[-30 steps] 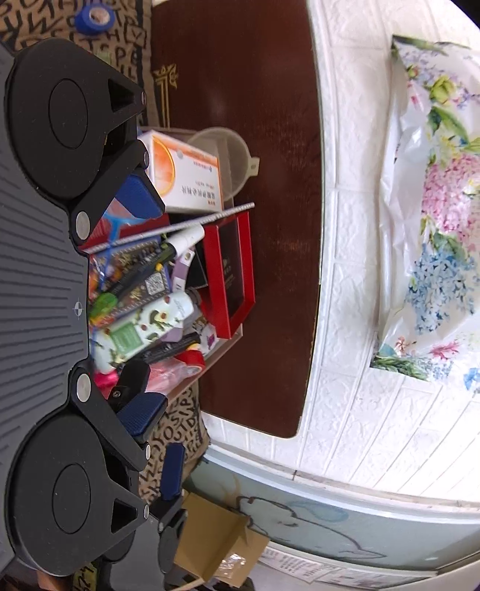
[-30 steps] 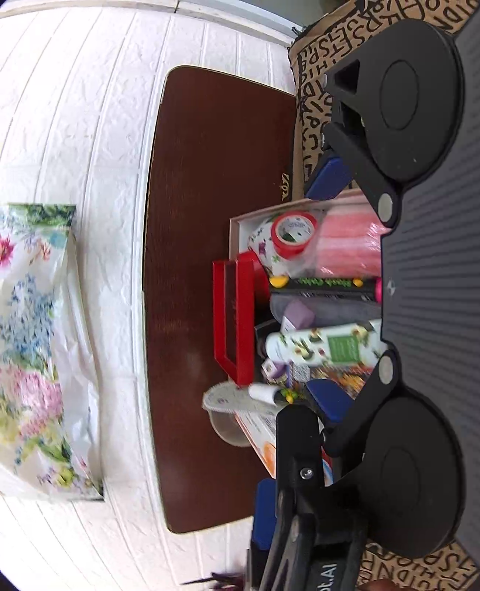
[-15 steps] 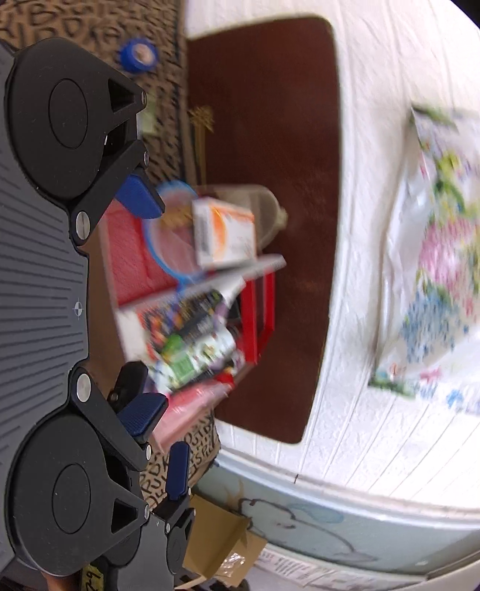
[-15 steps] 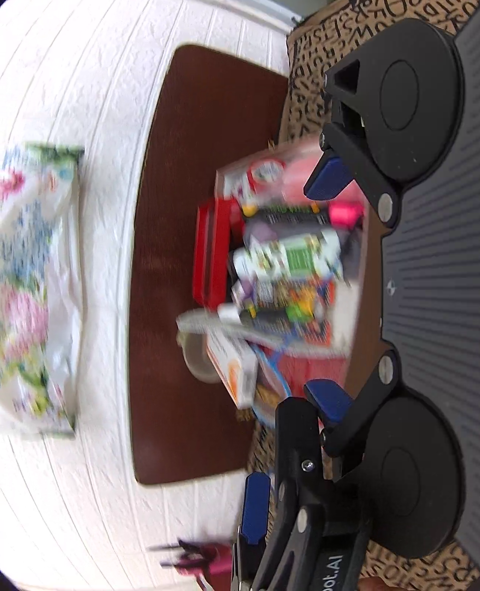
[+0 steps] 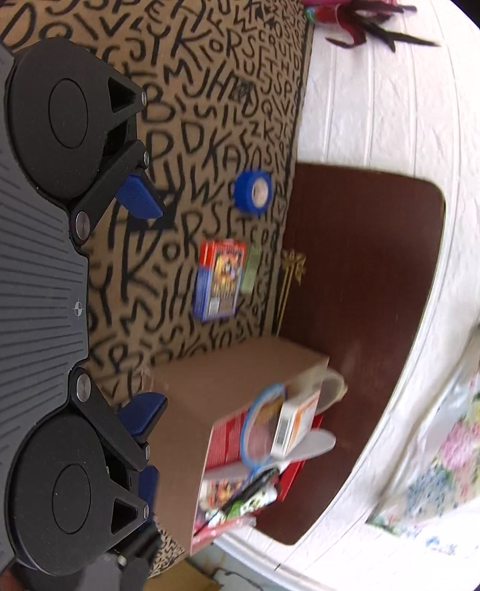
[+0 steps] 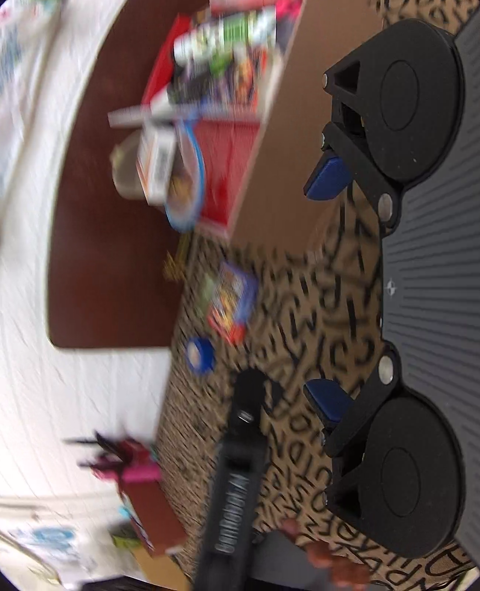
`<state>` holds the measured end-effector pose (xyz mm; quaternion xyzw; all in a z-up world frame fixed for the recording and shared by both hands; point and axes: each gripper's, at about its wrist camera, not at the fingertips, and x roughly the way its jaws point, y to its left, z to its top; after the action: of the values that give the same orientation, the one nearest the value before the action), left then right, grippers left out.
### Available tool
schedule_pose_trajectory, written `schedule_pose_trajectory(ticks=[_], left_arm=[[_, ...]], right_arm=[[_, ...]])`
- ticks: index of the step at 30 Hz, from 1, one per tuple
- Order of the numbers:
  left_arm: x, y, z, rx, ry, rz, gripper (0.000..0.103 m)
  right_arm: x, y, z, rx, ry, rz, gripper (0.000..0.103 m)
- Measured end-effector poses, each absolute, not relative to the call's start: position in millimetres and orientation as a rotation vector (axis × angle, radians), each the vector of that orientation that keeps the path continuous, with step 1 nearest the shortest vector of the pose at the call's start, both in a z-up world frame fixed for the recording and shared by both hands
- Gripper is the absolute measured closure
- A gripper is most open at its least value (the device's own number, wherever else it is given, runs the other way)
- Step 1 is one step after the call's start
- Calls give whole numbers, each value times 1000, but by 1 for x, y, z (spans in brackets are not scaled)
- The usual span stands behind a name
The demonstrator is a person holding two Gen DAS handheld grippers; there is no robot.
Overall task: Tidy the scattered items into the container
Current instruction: 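Withdraw both tools from the box toward the card deck box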
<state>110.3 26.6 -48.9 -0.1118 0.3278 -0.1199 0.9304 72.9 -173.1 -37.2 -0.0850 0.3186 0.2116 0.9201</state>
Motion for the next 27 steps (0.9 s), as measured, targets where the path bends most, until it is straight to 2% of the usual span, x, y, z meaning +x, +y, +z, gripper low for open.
schedule_pose_trajectory(ticks=[8,12,17,23,27], left_arm=[[144,56,-70,-192,712,-267,0],[171,61,-81,-204,731,-295,0],[210,57,-95,-208,768,-350,8],[235,58,-96,-185,759,-407,11],[250,61,-93,-168,766,-418,13]], right_arm=[[105,-124,-63,-217,665,478,1],[120,-108,-74,-276,612,466,1],[133,-88,-93,-327,541,298,0],[131,-77,-96,-316,496,264,3],[138,-59,-101,-427,466,231,3]])
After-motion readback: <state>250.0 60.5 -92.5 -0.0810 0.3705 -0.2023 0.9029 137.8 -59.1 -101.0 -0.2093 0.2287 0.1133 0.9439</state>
